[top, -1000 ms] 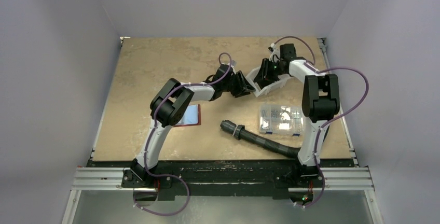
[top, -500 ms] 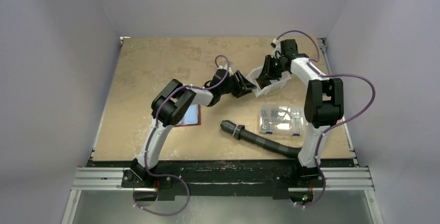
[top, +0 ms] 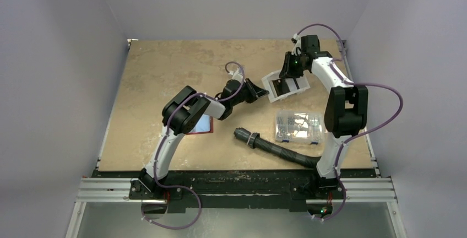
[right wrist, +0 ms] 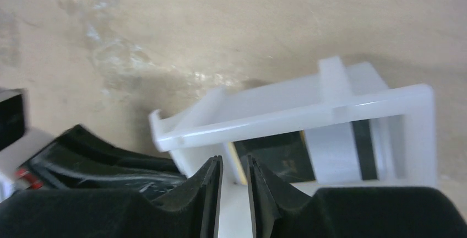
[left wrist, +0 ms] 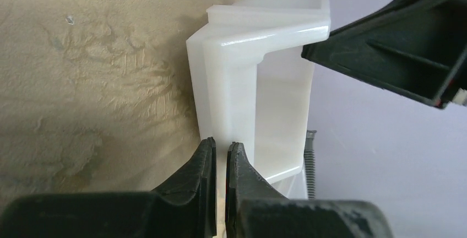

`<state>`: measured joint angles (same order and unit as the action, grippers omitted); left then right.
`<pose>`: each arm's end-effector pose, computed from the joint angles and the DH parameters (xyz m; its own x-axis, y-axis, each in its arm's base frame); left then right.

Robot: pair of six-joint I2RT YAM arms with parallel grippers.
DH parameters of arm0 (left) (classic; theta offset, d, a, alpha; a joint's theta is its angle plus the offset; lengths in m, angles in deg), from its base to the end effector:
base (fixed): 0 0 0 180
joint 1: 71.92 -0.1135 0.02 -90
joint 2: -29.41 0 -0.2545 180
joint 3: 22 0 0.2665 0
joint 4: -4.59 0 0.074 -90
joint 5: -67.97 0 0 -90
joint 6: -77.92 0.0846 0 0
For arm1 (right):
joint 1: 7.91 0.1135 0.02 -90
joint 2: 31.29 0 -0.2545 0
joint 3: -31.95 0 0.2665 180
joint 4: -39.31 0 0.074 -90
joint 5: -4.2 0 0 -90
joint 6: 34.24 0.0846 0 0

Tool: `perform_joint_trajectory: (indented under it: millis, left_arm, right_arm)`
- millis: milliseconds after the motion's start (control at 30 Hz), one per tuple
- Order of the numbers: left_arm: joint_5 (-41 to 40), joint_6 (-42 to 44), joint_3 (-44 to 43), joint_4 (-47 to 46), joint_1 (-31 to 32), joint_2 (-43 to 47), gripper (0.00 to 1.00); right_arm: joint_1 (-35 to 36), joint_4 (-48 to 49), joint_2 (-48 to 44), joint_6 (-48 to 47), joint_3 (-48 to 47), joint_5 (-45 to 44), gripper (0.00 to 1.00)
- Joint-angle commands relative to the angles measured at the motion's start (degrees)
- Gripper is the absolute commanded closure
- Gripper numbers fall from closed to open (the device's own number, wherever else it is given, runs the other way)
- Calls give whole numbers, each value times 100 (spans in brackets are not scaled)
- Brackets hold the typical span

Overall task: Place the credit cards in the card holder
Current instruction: Pick up the credit card from the storage box.

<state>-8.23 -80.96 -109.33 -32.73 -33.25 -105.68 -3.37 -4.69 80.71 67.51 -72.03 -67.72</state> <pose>0.4035 -0.3488 0.0676 -0.7879 -0.5298 -0.3140 0.1527 0.3260 -0.9330 0.4707 0.0637 0.1906 -0.8234 0.1288 -0.5527 -0.1001 0.9257 0.3648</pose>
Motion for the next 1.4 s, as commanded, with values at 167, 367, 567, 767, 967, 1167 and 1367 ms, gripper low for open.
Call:
perform_joint_trajectory:
  millis: [167,367,567,767,967,1167,1367]
  left_arm:
    - [-1302,1853,717,-243,262,1181,100]
    - [-1356,1860,814,-197,374,1256,100]
    - [-1263,1852,767,-137,377,1199,100]
    - [-1116,1878,702,-76,371,1150,100]
    - [-938,1929,592,15,365,1087,100]
    - [-852,1951,542,83,339,1072,100]
    - [-745,2089,362,315,301,1042,100]
  right_arm:
    - [123,407,-720,-527,941,-1634,53]
    - [258,1325,-790,-817,1570,-1541,33]
    - [261,2327,-934,-911,2018,-643,15]
    - [258,2685,-945,-1280,2146,75,13]
    - [260,2565,-637,-1483,2075,161,12]
    - [290,2261,-356,-1681,2004,-79,12]
    - [526,1988,5,-1800,1833,-218,13]
